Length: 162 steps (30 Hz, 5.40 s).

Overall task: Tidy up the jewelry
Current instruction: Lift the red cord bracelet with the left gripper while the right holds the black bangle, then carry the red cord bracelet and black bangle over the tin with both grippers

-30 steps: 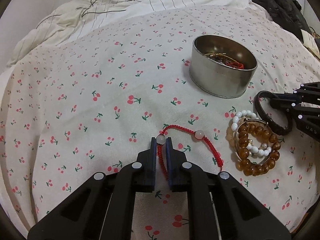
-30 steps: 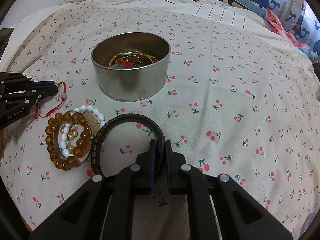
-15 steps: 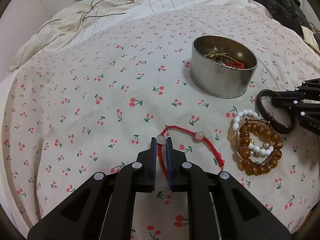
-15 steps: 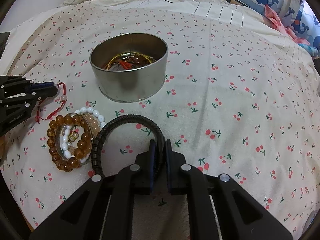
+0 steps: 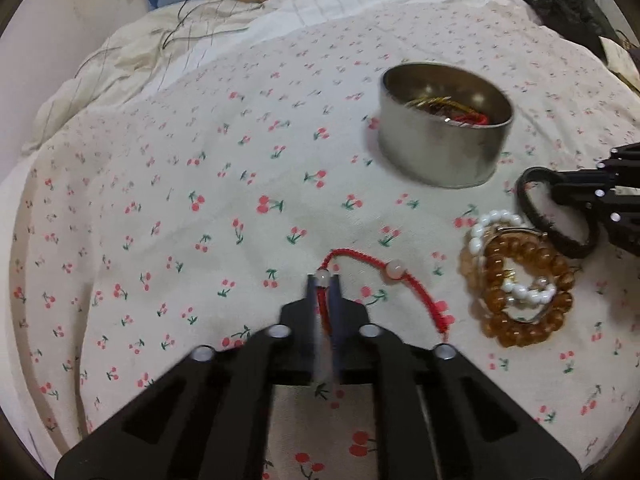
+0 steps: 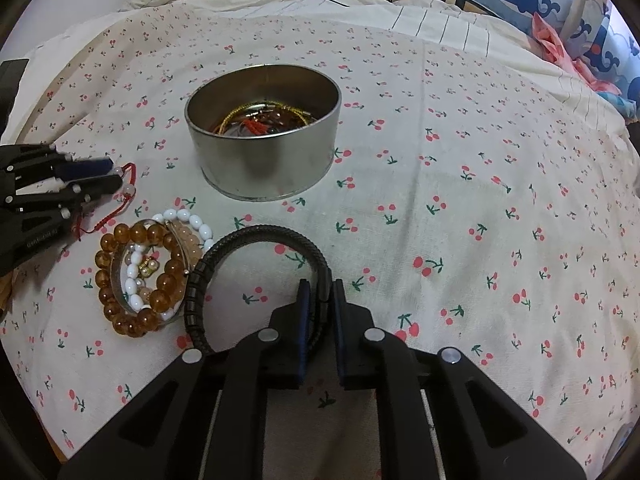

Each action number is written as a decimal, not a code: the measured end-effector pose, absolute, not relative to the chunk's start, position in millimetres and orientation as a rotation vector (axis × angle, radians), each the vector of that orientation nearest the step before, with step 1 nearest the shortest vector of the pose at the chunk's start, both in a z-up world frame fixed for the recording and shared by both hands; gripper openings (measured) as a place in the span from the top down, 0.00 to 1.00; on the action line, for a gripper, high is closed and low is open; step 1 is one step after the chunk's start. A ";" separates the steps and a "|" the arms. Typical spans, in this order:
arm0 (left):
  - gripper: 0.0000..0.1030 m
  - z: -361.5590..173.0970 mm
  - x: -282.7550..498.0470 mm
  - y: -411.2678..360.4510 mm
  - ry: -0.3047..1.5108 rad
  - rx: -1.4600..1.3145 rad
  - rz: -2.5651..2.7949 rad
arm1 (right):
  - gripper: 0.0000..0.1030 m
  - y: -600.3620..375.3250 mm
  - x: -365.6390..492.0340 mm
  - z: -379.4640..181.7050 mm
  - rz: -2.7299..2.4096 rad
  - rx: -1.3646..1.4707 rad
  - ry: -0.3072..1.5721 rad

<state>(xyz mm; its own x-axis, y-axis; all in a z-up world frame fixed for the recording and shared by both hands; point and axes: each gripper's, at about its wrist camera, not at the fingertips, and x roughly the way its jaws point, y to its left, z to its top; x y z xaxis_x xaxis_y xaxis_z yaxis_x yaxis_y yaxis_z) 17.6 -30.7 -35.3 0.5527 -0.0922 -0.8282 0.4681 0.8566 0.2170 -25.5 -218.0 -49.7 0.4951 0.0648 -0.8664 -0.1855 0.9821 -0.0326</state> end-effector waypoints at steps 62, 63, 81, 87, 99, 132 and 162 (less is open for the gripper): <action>1.00 39.8 -2.4 -61.9 0.642 0.313 -0.398 | 0.91 -230.9 -31.4 -17.3 0.166 -0.053 0.957; 1.00 41.8 -1.8 -63.1 0.638 0.306 -0.399 | 0.91 -231.8 -31.3 -16.6 0.165 -0.050 0.955; 1.00 53.2 30.8 -67.2 0.671 0.069 -0.456 | 0.91 -256.2 -27.9 7.8 0.122 0.029 0.885; 1.00 53.5 45.5 -62.2 0.702 -0.076 -0.529 | 0.91 -258.3 -24.0 26.0 0.114 0.073 0.831; 0.97 46.3 53.3 -28.9 0.782 -0.029 -0.549 | 0.91 -249.2 -11.2 38.7 0.134 0.069 0.804; 0.92 33.1 60.6 -17.6 0.939 -0.073 -0.625 | 0.91 -238.4 -11.9 43.2 0.157 0.096 0.777; 0.48 1.0 113.3 -82.9 1.043 -0.065 -0.652 | 0.91 -222.6 31.9 33.8 0.044 -0.039 0.739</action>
